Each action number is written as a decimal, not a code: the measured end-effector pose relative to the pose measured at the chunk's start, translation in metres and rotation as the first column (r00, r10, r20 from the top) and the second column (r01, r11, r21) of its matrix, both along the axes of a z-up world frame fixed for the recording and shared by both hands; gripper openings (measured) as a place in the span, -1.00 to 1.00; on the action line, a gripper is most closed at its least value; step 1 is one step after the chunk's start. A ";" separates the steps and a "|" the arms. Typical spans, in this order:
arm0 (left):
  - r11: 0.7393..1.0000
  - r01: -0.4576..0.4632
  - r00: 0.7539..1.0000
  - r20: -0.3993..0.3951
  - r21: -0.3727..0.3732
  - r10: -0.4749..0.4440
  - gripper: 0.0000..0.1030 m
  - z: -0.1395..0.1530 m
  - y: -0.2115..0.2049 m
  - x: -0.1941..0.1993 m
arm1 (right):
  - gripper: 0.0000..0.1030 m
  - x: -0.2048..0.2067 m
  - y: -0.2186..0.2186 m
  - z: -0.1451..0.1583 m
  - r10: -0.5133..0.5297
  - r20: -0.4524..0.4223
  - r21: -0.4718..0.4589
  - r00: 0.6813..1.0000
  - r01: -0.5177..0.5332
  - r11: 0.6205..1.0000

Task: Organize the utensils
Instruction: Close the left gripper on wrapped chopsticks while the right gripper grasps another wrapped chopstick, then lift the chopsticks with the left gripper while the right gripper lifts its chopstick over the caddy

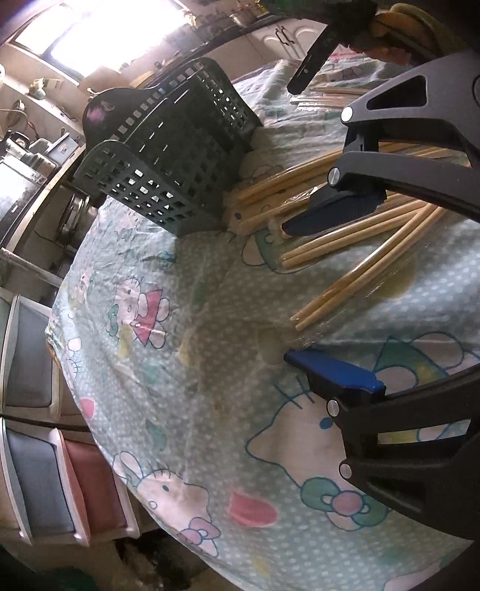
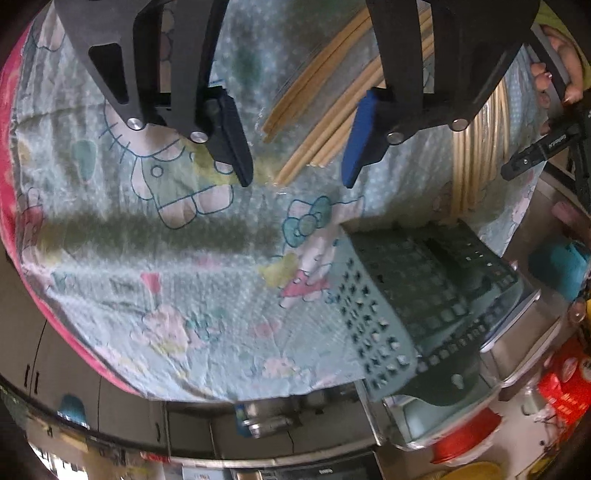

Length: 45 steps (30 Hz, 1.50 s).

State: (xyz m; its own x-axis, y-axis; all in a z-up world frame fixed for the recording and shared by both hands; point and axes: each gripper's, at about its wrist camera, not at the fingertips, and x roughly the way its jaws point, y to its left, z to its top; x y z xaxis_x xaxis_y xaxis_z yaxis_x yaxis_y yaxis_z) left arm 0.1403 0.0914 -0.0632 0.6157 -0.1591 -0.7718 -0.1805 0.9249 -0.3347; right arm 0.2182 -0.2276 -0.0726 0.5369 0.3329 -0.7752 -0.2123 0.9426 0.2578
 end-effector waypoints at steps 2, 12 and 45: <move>1.000 -0.002 1.000 -0.002 0.010 0.002 0.05 0.000 -0.001 0.003 | -0.29 0.005 -0.002 -0.005 -0.003 -0.022 0.015 1.000 0.003 1.000; 0.999 -0.031 1.000 -0.005 0.031 0.031 -0.49 -0.001 0.004 0.002 | -0.74 0.019 0.000 -0.010 -0.014 -0.022 0.012 1.000 0.015 1.000; 0.989 0.145 0.956 0.261 -0.017 -0.136 -1.00 0.095 -0.023 -0.006 | -0.90 -0.031 -0.015 0.103 0.034 0.319 0.194 0.947 -0.100 0.976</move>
State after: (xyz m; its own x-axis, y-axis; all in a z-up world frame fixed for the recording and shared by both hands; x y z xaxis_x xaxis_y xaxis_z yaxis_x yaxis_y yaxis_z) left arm 0.1343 0.0686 0.0323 0.7629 -0.2827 -0.5815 0.0473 0.9213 -0.3859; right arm 0.1868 -0.2426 0.0307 0.7115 0.5101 -0.4833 -0.3739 0.8572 0.3541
